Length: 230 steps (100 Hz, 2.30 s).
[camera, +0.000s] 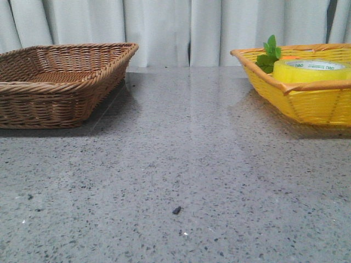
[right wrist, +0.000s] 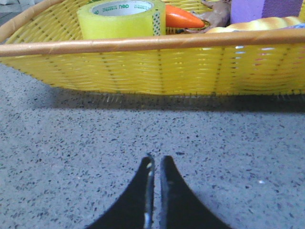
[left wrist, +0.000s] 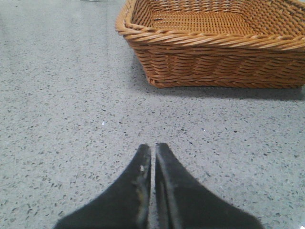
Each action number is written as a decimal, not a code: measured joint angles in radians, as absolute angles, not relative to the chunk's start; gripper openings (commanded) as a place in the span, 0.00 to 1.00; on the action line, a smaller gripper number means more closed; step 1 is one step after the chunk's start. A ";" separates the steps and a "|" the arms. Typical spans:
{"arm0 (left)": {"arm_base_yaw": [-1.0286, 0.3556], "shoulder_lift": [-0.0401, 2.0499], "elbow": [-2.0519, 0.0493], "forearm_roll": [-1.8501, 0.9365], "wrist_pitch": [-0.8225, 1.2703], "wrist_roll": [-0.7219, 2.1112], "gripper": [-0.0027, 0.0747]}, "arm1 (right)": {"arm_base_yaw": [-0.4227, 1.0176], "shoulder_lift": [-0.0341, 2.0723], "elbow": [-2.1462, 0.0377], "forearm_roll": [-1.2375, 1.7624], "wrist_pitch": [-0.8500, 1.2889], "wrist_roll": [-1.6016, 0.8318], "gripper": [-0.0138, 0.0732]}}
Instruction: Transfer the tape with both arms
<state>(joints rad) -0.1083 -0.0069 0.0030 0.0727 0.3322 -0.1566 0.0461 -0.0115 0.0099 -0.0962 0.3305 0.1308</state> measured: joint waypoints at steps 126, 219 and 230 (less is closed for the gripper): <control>-0.108 -0.007 0.003 0.073 0.332 -0.157 0.01 | 0.046 -0.012 0.010 -0.197 0.262 0.131 0.09; -0.108 -0.007 0.003 -0.354 0.111 -0.159 0.01 | 0.046 -0.012 0.010 0.035 0.060 0.131 0.09; -0.108 -0.007 0.003 -0.359 0.117 -0.159 0.01 | 0.046 -0.012 0.010 0.035 0.059 0.131 0.09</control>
<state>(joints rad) -0.1083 -0.0069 0.0030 -0.3590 0.1172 -0.1587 0.0461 -0.0115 0.0099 0.0355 0.0588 0.1308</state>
